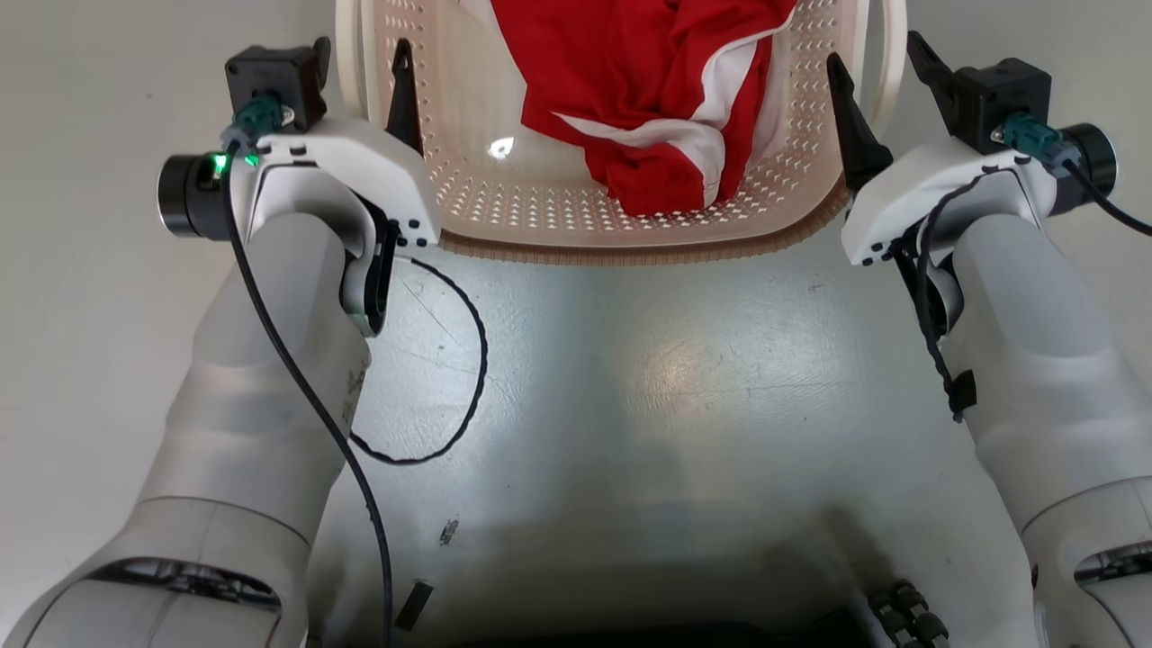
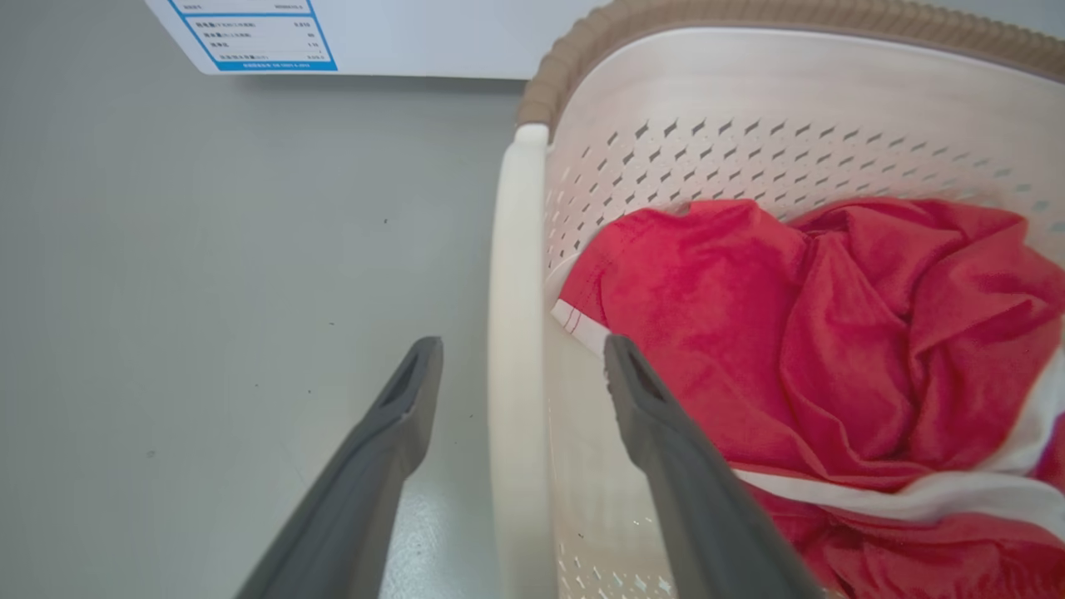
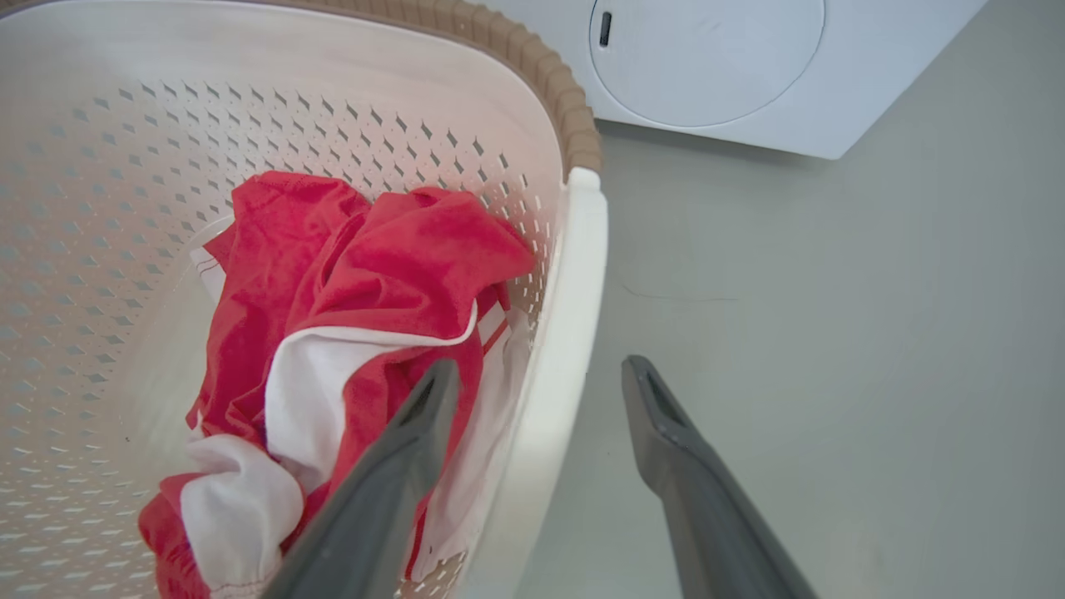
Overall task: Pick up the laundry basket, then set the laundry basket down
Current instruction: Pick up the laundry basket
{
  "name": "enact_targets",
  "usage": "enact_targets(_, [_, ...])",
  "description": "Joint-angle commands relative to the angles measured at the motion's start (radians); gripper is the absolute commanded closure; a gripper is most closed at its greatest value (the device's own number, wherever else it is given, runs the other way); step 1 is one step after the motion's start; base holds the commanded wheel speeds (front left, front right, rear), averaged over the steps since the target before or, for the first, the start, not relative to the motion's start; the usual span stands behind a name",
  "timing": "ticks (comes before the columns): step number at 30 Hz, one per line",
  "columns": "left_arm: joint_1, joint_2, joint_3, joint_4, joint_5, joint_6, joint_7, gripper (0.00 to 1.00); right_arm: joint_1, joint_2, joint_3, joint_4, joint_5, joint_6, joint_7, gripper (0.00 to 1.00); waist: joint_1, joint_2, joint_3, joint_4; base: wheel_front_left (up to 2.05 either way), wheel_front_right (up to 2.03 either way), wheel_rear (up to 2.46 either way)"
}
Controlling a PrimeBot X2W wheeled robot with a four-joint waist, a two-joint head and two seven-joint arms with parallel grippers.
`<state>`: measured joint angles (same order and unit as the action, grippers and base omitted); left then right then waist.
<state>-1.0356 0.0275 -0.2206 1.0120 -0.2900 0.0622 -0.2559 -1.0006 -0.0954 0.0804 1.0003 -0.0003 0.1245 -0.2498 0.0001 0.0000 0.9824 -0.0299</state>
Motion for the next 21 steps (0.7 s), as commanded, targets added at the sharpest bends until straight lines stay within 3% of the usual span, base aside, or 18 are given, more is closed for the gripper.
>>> enact_targets(1, [0.003,0.023,0.011,-0.004,-0.003,0.015,-0.006,0.0,0.019,0.02,0.018,-0.007,-0.007,0.006,-0.012,0.0,-0.0001,0.0,0.009,0.001,0.0,0.0,0.0])
enact_targets(21, [-0.047,0.027,0.008,0.046,0.027,0.02,-0.006,0.0,-0.001,0.028,0.026,-0.006,0.007,0.006,-0.012,0.0,-0.0001,0.0,0.041,-0.013,0.0,0.0,0.0])
